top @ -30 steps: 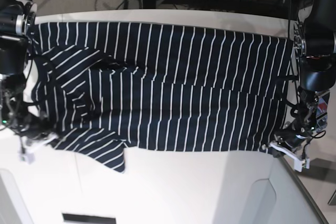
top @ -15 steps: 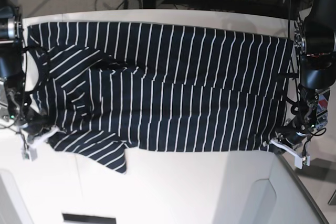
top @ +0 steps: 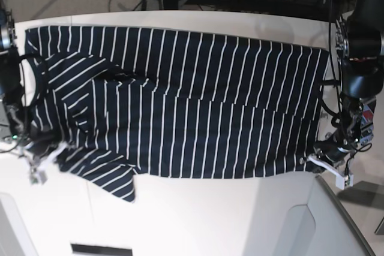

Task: Layout the t-shirt on the table in an organized manner, then fold the t-shirt properly
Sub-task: 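Drag the held shirt sides toward the hem with both grippers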

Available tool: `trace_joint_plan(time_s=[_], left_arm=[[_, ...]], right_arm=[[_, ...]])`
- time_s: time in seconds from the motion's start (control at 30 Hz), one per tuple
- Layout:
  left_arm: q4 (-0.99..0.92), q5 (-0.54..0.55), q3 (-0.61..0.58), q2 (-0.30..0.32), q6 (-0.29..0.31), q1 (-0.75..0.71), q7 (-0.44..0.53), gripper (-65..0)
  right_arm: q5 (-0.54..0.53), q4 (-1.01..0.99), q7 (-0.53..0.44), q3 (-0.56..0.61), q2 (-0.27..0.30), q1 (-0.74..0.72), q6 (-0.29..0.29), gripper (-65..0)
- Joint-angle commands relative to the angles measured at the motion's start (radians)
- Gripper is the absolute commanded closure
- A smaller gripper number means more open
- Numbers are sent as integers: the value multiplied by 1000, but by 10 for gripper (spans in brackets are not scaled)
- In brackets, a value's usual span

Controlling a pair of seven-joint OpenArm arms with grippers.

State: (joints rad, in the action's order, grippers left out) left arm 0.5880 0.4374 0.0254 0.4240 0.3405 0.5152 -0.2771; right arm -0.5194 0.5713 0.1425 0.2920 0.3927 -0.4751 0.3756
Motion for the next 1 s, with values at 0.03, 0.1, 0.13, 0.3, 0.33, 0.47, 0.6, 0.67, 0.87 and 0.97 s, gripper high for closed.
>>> trace_joint_plan(time_s=[0.03,0.1,0.13,0.3,0.33,0.47,0.6,0.67,0.87,0.97], left_arm=[[68,10,5,19,4,-7,19,0],[111,11,6,19,4,-33,14,0],[128,11,6,19,4,-40,-6,0],[235,8,132,13,6,-96,-90,0],[267,8,152,13,7,-111,-112,0],[402,8,164,9,7,-172,-182,0],[470,10,167,8,6,-234,-199,0],[479,10,167,8,6,-257,-204,0],[553,11,285,6,9,-369,-248,0],[648,1,284,-24,9,-439,-270,0]], right_arm=[[-12,5,-20,-6,18,-24,0,0],[-12,5,-19,-3,18,-23,0,0],[-12,5,-14,-3,18,-23,0,0],[-12,5,39,-6,18,-24,0,-2],[-12,5,41,-7,18,-24,-2,0],[-18,13,84,-9,18,-21,-2,0],[-21,91,93,-14,18,5,-2,0],[-21,134,101,-64,19,31,-2,0],[-17,183,187,-156,19,83,3,0],[-17,177,188,-155,19,91,0,0]])
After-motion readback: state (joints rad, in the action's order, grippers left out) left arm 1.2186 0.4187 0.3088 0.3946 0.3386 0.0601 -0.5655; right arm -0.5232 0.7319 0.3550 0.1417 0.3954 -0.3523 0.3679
